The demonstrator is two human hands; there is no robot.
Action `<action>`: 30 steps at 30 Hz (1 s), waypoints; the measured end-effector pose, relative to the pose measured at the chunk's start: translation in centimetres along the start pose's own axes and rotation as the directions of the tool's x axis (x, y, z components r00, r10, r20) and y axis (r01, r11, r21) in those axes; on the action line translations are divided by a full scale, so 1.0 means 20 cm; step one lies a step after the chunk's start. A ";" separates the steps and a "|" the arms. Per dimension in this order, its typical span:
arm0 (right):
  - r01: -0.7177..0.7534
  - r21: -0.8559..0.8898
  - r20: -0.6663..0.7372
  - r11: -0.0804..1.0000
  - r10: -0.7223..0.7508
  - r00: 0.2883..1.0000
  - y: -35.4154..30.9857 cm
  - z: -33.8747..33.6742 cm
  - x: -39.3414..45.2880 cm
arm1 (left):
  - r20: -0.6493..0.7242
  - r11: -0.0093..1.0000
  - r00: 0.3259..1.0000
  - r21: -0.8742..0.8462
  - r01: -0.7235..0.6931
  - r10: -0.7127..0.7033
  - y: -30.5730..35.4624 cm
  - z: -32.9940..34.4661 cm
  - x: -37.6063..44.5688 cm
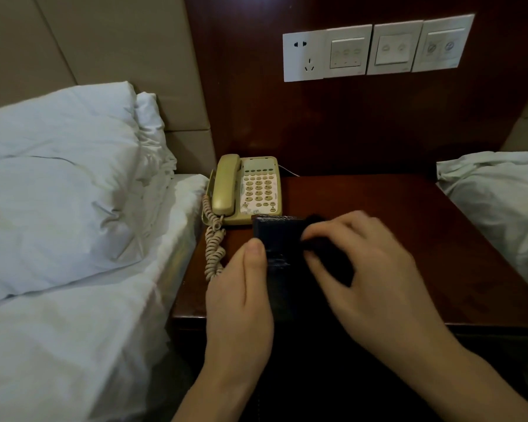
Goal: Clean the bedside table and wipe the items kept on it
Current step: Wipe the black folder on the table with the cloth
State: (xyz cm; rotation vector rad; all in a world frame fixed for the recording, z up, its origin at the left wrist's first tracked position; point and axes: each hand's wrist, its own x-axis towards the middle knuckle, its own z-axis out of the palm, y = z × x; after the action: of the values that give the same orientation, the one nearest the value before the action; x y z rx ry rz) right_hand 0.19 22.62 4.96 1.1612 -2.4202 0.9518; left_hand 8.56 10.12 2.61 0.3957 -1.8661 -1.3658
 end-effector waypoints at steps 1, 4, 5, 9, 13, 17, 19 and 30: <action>-0.042 -0.016 -0.004 0.999 0.042 0.999 0.04 -0.02 0.00 | -0.028 1.000 1.000 0.002 -0.001 0.001 0.00 -0.01 0.01; -0.142 0.024 -0.030 0.990 0.143 0.989 0.10 -0.08 0.00 | -0.060 1.000 0.998 -0.009 0.022 -0.023 0.00 -0.01 0.02; -0.135 0.040 -0.025 0.990 0.136 0.990 0.08 -0.07 0.00 | -0.049 0.999 0.998 -0.016 0.032 -0.032 0.00 0.00 0.01; 0.029 0.036 0.054 0.999 -0.031 0.998 -0.09 0.00 -0.01 | 0.039 0.998 0.998 -0.017 0.057 -0.057 0.00 0.06 -0.02; 0.001 -0.033 0.072 0.999 0.002 0.997 0.02 -0.06 0.00 | -0.051 1.000 0.999 0.000 0.013 -0.013 -0.01 0.03 -0.02; -0.102 -0.046 0.005 0.994 0.102 0.995 0.11 -0.07 -0.01 | -0.076 1.000 0.997 0.015 0.009 -0.007 0.00 0.01 0.00; -0.066 -0.003 0.005 0.998 0.066 0.998 0.04 -0.03 -0.05 | -0.054 1.000 0.998 -0.012 0.018 -0.019 -0.01 0.02 0.00; -0.324 0.337 0.031 0.884 0.334 0.942 0.06 -0.03 -0.10 | -0.086 0.993 0.990 -0.018 0.114 -0.115 -0.01 0.05 0.04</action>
State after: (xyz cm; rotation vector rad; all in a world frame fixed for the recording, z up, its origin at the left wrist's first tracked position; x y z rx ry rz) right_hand 0.39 24.69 3.81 0.8312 -2.5477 1.5282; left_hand 7.36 10.16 2.62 0.5538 -1.7860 -1.4132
